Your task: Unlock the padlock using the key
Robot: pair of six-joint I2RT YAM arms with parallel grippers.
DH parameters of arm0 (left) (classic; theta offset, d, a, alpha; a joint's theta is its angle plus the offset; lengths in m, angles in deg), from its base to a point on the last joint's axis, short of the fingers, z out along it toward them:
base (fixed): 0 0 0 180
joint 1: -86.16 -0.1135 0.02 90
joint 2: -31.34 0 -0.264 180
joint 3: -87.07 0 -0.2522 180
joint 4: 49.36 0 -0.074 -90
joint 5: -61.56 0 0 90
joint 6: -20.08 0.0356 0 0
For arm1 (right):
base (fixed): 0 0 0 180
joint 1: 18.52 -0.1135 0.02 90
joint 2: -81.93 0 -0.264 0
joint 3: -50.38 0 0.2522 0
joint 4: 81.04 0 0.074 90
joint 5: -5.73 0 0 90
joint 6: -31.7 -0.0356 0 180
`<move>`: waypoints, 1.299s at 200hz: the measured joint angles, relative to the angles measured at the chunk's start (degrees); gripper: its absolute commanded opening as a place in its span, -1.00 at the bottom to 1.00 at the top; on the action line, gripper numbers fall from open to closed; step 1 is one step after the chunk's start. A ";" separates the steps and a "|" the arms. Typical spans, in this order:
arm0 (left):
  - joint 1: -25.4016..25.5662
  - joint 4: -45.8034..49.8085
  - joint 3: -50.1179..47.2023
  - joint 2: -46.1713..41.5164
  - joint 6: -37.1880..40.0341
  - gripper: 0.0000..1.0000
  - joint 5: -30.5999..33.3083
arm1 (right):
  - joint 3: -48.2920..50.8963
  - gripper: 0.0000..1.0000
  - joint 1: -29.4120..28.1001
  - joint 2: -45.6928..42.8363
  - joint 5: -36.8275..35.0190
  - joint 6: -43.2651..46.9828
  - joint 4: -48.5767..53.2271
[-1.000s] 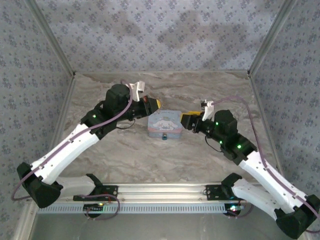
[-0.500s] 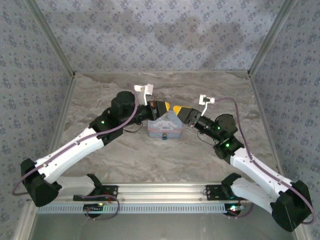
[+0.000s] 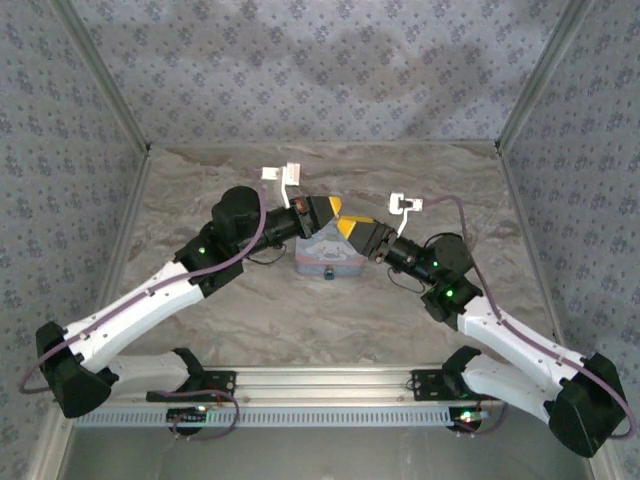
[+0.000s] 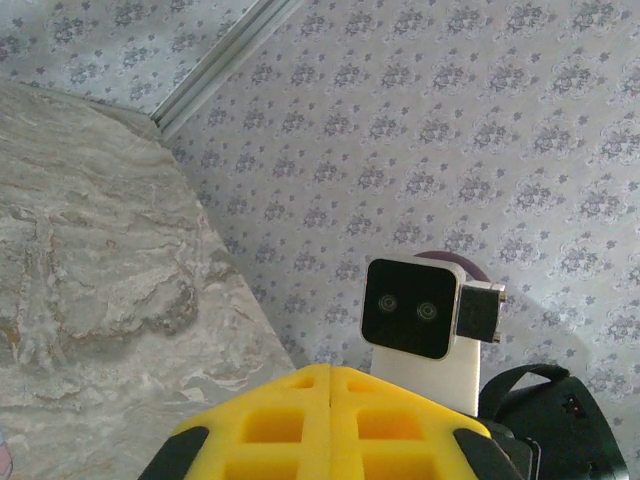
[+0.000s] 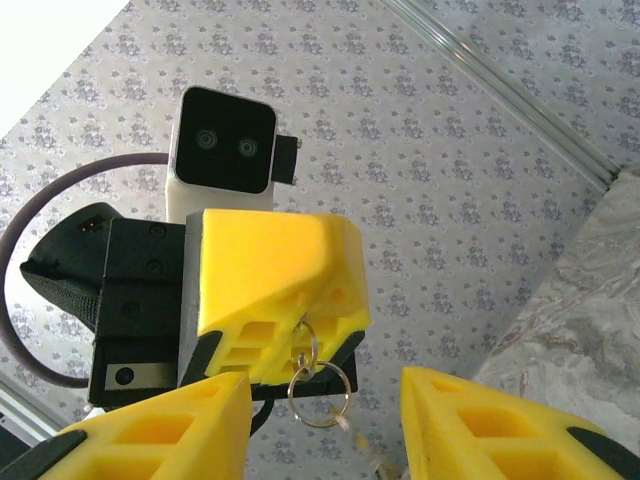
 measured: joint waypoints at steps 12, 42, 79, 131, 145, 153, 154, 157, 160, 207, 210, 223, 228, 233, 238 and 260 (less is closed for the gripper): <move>0.02 -0.61 -0.37 0.00 -0.42 -1.00 0.00 | -0.09 -0.10 -0.28 0.17 0.00 0.20 0.02; 0.33 -1.16 -0.83 0.00 -1.01 -1.00 0.00 | -0.87 -0.21 -0.79 0.57 -0.02 0.85 0.04; 0.74 -1.60 -0.83 0.00 -1.29 -1.00 0.00 | -2.01 -0.42 -1.01 0.72 -0.02 1.68 0.20; 1.07 -2.38 -0.94 0.00 -1.79 -1.00 0.02 | -2.60 -0.89 -1.01 1.01 -0.48 2.97 1.29; 1.07 -2.80 -0.94 -0.02 -1.92 -1.00 0.00 | -2.80 -1.00 -0.94 0.98 -0.50 3.34 1.53; 1.05 -3.06 -0.94 -0.02 -1.95 -1.00 0.15 | -3.04 -1.00 -0.92 0.96 -0.61 3.61 1.90; 1.05 -3.06 -0.94 -0.02 -1.95 -1.00 0.15 | -3.08 -1.00 -0.90 0.96 -0.63 3.58 1.95; 1.05 -3.17 -0.94 -0.02 -1.92 -1.00 0.22 | -3.13 -1.00 -0.85 0.92 -0.63 3.58 2.12; 1.05 -3.21 -0.94 -0.02 -1.92 -1.00 0.22 | -3.23 -1.00 -0.83 0.92 -0.66 3.65 2.23; 1.07 -0.81 -0.92 -1.11 -0.94 -0.14 0.50 | -3.61 -1.00 0.52 -1.20 -0.22 6.49 8.46; 1.05 -0.57 -0.92 -1.22 -1.05 -0.12 0.46 | -3.65 -1.00 0.68 -1.42 -0.13 6.69 9.07; 1.03 1.66 -0.61 -1.97 -0.52 -0.08 0.37 | -4.00 -1.00 1.51 -2.64 0.59 7.89 12.15; 0.90 2.60 -0.26 -2.14 -0.39 -0.08 0.17 | -4.15 -1.00 1.73 -2.99 0.96 8.17 12.92; 0.76 3.04 -0.07 -2.19 -0.33 -0.07 -0.04 | -4.26 -1.00 1.95 -3.26 1.22 8.48 13.55; 0.61 3.80 0.26 -2.27 -0.13 -0.03 -0.35 | -4.46 -1.00 2.25 -3.63 1.64 8.70 14.36; -0.39 5.66 1.38 -2.32 0.28 0.02 -2.21 | -5.27 -1.00 3.28 -4.68 3.61 9.68 17.14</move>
